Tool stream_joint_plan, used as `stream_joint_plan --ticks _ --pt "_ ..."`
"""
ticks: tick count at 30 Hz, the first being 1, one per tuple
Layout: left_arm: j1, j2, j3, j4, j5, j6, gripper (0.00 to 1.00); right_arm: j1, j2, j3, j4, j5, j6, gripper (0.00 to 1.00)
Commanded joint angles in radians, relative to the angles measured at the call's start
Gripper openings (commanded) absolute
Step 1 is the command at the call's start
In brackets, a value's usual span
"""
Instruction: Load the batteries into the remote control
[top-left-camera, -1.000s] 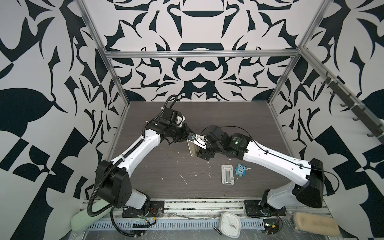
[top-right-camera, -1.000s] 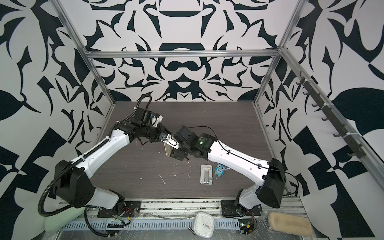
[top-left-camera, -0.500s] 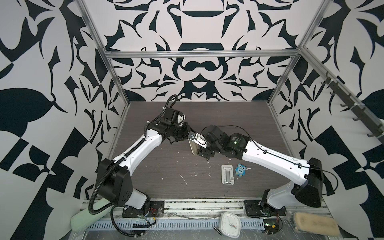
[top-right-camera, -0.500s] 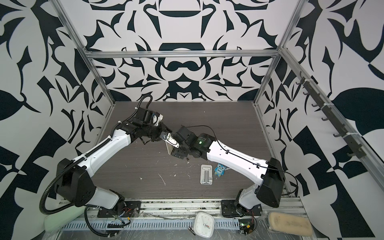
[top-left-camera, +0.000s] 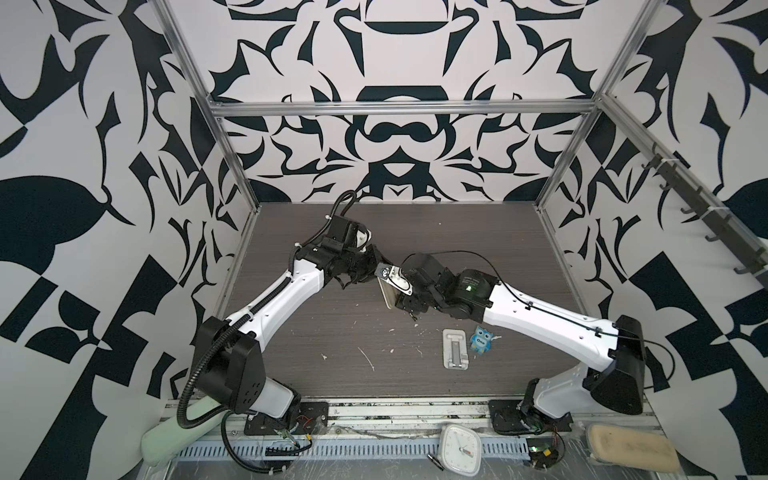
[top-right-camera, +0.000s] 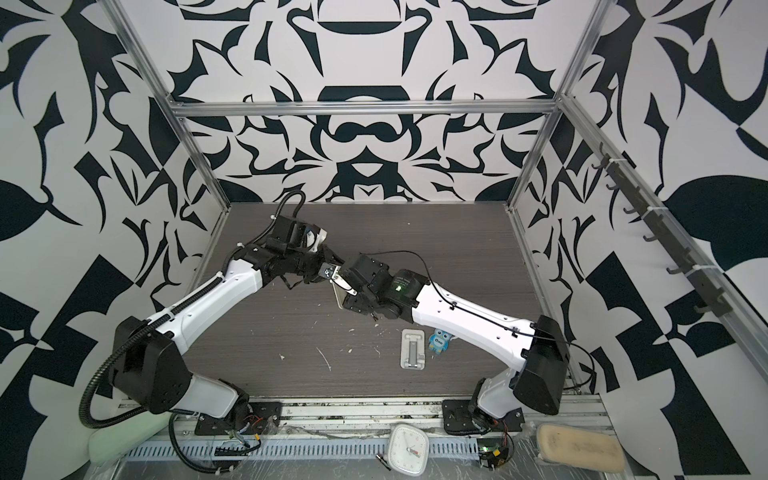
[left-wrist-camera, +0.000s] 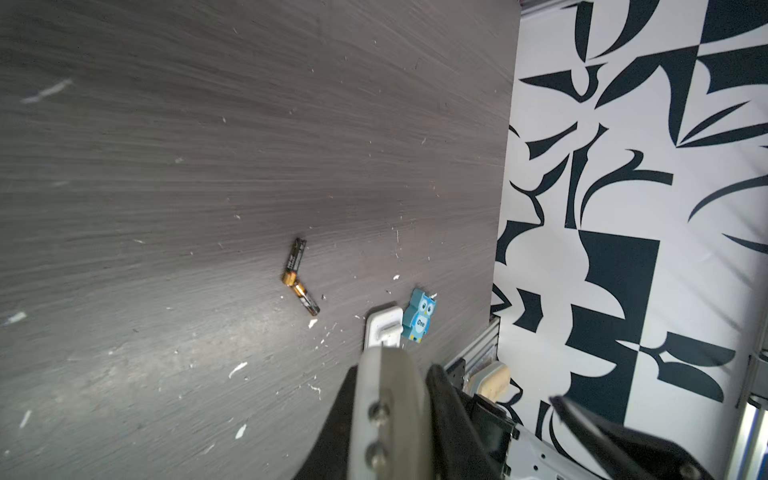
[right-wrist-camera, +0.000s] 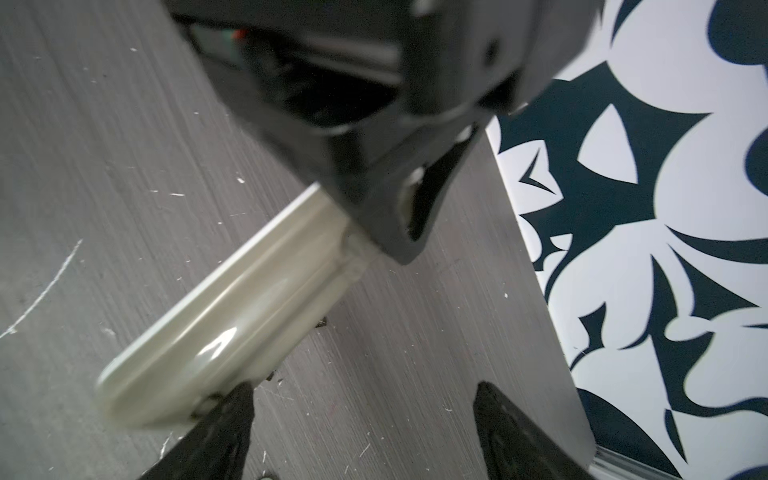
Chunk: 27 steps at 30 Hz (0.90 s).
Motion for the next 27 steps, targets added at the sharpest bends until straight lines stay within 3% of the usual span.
stream_joint_plan --ticks 1,5,20,27 --pt "-0.020 0.013 0.032 -0.041 0.051 -0.010 0.03 -0.004 0.014 0.013 0.063 0.100 0.000 0.84" --pt "-0.020 0.019 0.038 -0.058 0.041 -0.003 0.03 -0.004 0.004 0.016 0.066 0.114 0.002 0.84" --pt "-0.006 -0.006 -0.008 -0.070 0.098 0.087 0.02 -0.003 -0.143 -0.088 -0.027 -0.339 0.083 0.93" --pt "-0.006 -0.034 -0.045 0.005 0.199 0.090 0.01 -0.004 -0.129 -0.081 -0.014 -0.366 0.124 0.93"
